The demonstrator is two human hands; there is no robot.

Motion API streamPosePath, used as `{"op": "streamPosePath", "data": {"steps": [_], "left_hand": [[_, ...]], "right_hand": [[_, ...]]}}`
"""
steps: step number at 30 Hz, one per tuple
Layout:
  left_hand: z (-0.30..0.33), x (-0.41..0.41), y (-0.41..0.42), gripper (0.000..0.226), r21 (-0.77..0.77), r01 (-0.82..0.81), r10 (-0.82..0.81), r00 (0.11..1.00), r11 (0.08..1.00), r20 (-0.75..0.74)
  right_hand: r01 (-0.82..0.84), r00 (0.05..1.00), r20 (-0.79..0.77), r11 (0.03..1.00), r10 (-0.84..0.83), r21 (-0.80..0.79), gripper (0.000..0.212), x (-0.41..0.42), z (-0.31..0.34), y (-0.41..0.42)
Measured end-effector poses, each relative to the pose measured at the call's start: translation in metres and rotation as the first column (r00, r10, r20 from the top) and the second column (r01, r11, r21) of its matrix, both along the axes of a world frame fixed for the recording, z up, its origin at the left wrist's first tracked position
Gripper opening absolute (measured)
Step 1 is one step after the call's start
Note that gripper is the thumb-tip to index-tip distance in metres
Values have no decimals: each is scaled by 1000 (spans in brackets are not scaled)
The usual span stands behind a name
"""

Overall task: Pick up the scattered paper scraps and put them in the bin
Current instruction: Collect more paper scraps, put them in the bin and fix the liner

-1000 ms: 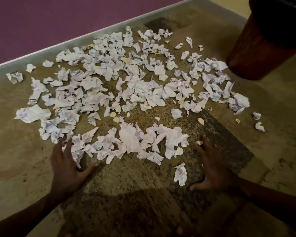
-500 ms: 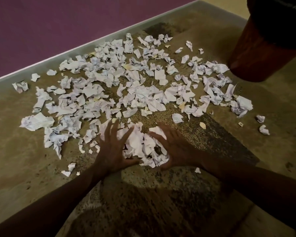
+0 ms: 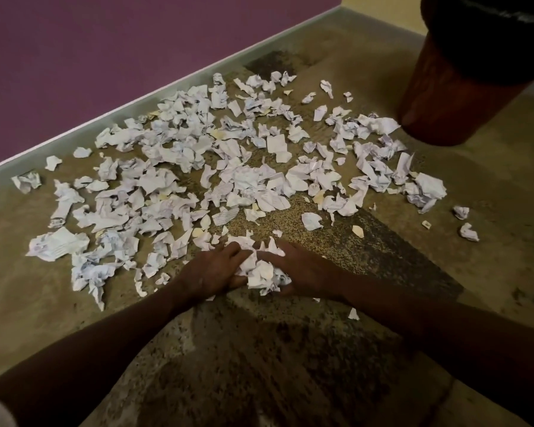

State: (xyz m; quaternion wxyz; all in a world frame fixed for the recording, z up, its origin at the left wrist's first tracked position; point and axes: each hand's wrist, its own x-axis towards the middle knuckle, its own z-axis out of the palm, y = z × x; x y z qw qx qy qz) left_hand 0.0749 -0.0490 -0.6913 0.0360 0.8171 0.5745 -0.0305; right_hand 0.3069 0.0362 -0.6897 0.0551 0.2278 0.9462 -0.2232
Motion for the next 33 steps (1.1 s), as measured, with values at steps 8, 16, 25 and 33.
{"op": "streamPosePath", "data": {"steps": [8, 16, 25, 33], "left_hand": [[17, -8, 10, 69, 15, 13, -16, 973, 1000, 228], [35, -20, 15, 40, -17, -282, 264, 871, 959, 414], [105, -20, 50, 30, 68, -194, 134, 850, 979, 509], [199, -27, 81, 33, 258, -243, 66, 835, 935, 546]], "right_hand": [[188, 954, -209, 973, -214, -136, 29, -9, 1, -4], [382, 871, -214, 883, -442, -272, 29, -4, 15, 20], [399, 785, -375, 865, -494, -305, 20, 8, 49, 39], [449, 713, -491, 864, -501, -229, 26, 10, 142, 57]]}}
